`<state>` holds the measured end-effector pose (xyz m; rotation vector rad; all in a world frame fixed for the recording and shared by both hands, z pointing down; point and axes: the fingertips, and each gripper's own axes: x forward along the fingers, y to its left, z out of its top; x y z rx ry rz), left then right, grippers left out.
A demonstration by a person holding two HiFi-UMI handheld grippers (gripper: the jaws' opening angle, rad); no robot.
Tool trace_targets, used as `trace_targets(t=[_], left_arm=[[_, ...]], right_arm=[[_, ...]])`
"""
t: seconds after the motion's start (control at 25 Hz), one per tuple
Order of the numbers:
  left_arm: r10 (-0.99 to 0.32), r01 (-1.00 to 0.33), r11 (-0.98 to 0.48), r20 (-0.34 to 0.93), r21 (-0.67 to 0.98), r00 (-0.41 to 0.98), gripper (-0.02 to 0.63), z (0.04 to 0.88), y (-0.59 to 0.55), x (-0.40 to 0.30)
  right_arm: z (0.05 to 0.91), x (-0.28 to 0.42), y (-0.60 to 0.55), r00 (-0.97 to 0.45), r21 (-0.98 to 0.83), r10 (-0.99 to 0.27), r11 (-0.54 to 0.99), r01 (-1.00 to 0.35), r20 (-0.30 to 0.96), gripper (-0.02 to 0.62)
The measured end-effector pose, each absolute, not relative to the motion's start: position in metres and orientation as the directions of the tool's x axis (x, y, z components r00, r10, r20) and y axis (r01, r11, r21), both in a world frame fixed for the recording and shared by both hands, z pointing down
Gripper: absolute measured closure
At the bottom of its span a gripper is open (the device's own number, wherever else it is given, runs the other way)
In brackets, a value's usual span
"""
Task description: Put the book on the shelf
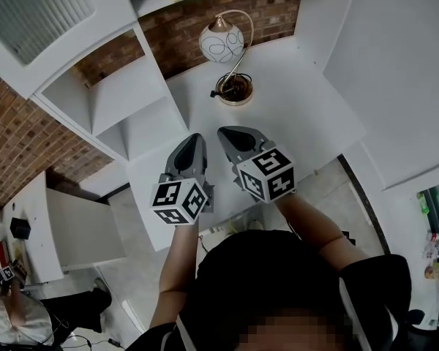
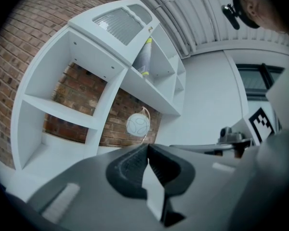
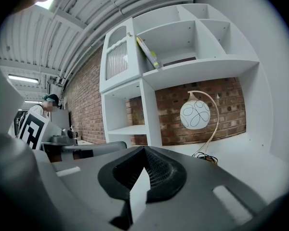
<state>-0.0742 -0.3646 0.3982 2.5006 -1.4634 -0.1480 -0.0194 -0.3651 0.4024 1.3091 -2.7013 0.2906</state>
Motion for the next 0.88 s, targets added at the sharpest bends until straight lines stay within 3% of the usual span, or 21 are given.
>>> trace_targets(t=[0.88], left_arm=[[-0.848,-0.825,-0.507,0.028,0.25,0.53,0.598,0.389,-0.363,-0.07]], right_arm=[[0.399,-0.021,-0.366,-0.627,-0.107,-0.754,0.619,-0.778,0.198,0.598]])
